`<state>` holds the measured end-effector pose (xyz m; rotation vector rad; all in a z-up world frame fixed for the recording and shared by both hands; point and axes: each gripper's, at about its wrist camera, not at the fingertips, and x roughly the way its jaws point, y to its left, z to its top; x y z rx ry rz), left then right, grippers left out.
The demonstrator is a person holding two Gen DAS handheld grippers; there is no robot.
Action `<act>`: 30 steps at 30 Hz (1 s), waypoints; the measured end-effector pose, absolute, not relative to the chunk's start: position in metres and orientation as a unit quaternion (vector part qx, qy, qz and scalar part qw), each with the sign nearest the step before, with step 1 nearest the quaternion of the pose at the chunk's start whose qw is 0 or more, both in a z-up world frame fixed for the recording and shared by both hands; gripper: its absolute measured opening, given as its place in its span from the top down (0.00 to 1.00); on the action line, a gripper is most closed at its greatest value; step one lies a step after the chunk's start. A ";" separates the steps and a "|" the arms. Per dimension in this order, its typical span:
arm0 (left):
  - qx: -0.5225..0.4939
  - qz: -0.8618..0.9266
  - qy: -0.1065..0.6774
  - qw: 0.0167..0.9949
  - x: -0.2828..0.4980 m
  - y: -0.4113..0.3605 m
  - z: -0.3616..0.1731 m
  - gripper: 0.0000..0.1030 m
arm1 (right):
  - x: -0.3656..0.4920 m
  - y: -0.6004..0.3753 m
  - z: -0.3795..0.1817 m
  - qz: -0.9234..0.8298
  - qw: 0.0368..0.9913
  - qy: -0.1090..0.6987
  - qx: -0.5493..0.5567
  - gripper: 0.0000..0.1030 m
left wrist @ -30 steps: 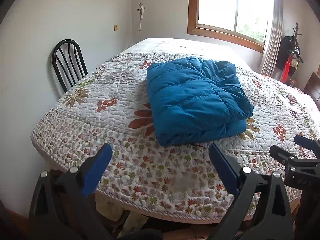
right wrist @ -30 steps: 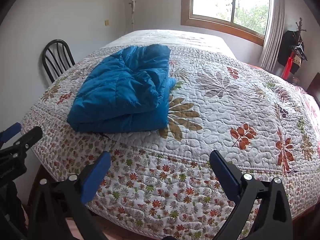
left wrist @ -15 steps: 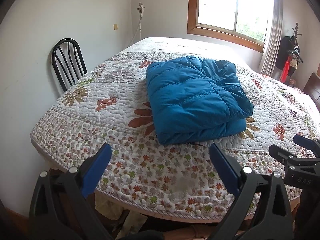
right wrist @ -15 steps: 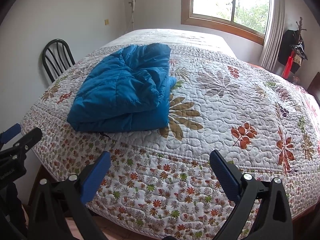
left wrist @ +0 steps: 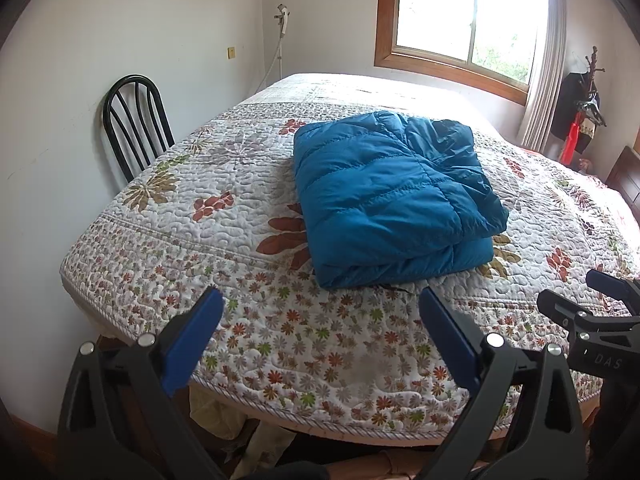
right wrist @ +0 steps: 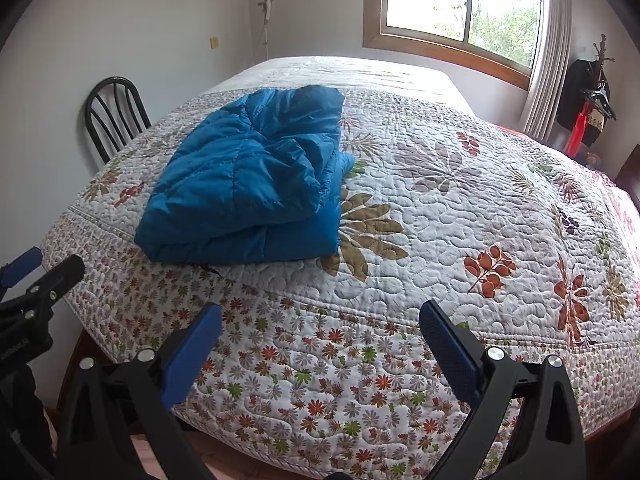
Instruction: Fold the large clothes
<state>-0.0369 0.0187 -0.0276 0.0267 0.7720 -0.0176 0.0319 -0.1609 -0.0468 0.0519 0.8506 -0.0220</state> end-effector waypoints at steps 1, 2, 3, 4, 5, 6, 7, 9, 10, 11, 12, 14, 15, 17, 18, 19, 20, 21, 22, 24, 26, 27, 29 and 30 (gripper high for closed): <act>0.013 -0.009 0.377 0.926 -0.037 0.019 -0.028 0.05 | 0.032 -0.161 -0.047 -0.010 0.910 0.413 0.025 0.04; 0.012 -0.009 0.377 0.926 -0.037 0.019 -0.028 0.05 | 0.032 -0.161 -0.047 -0.010 0.910 0.414 0.025 0.04; 0.012 -0.009 0.377 0.926 -0.037 0.019 -0.028 0.05 | 0.032 -0.161 -0.047 -0.009 0.910 0.414 0.024 0.04; 0.013 -0.009 0.377 0.926 -0.037 0.020 -0.028 0.05 | 0.032 -0.161 -0.047 -0.009 0.910 0.414 0.024 0.04; 0.012 -0.008 0.378 0.926 -0.036 0.020 -0.028 0.05 | 0.032 -0.161 -0.048 -0.008 0.910 0.414 0.024 0.04; 0.012 -0.009 0.378 0.926 -0.036 0.020 -0.028 0.05 | 0.033 -0.161 -0.047 -0.008 0.910 0.414 0.024 0.04; 0.012 -0.009 0.378 0.926 -0.037 0.020 -0.028 0.05 | 0.033 -0.161 -0.048 -0.008 0.910 0.414 0.024 0.04; 0.012 -0.008 0.379 0.925 -0.036 0.020 -0.029 0.05 | 0.033 -0.161 -0.048 -0.008 0.910 0.415 0.024 0.04; 0.011 -0.008 0.380 0.925 -0.036 0.020 -0.029 0.05 | 0.033 -0.161 -0.048 -0.008 0.909 0.415 0.024 0.04; 0.011 -0.008 0.381 0.924 -0.035 0.020 -0.030 0.05 | 0.033 -0.161 -0.048 -0.008 0.909 0.415 0.024 0.04; 0.011 -0.008 0.381 0.924 -0.036 0.019 -0.030 0.05 | 0.033 -0.161 -0.049 -0.007 0.909 0.415 0.025 0.04; 0.011 -0.008 0.381 0.924 -0.035 0.020 -0.030 0.05 | 0.033 -0.161 -0.048 -0.008 0.910 0.415 0.024 0.04; 0.011 -0.008 0.381 0.924 -0.035 0.020 -0.030 0.05 | 0.033 -0.161 -0.049 -0.008 0.910 0.415 0.024 0.04; 0.012 -0.008 0.382 0.924 -0.035 0.019 -0.030 0.05 | 0.033 -0.162 -0.049 -0.007 0.910 0.415 0.024 0.04; 0.011 -0.008 0.381 0.924 -0.035 0.019 -0.029 0.05 | 0.033 -0.162 -0.048 -0.007 0.909 0.415 0.024 0.04; 0.011 -0.008 0.382 0.924 -0.035 0.019 -0.029 0.05 | 0.033 -0.162 -0.049 -0.007 0.909 0.416 0.025 0.04; 0.011 -0.008 0.382 0.924 -0.035 0.019 -0.030 0.05 | 0.033 -0.162 -0.049 -0.007 0.909 0.416 0.025 0.04; 0.012 -0.008 0.382 0.924 -0.035 0.019 -0.030 0.05 | 0.033 -0.162 -0.050 -0.007 0.909 0.416 0.025 0.04; 0.012 -0.009 0.383 0.924 -0.035 0.019 -0.031 0.05 | 0.033 -0.163 -0.050 -0.007 0.909 0.417 0.026 0.04; 0.012 -0.009 0.384 0.923 -0.036 0.018 -0.032 0.05 | 0.033 -0.163 -0.050 -0.006 0.909 0.417 0.026 0.04; 0.012 -0.010 0.384 0.923 -0.034 0.018 -0.032 0.05 | 0.033 -0.163 -0.051 -0.006 0.909 0.417 0.026 0.04; 0.012 -0.011 0.385 0.923 -0.034 0.018 -0.032 0.05 | 0.033 -0.163 -0.050 -0.006 0.909 0.417 0.026 0.04; 0.012 -0.013 0.386 0.922 -0.033 0.018 -0.032 0.05 | 0.033 -0.163 -0.051 -0.005 0.909 0.417 0.026 0.04; 0.012 -0.013 0.386 0.922 -0.033 0.018 -0.032 0.05 | 0.033 -0.163 -0.051 -0.006 0.909 0.417 0.026 0.04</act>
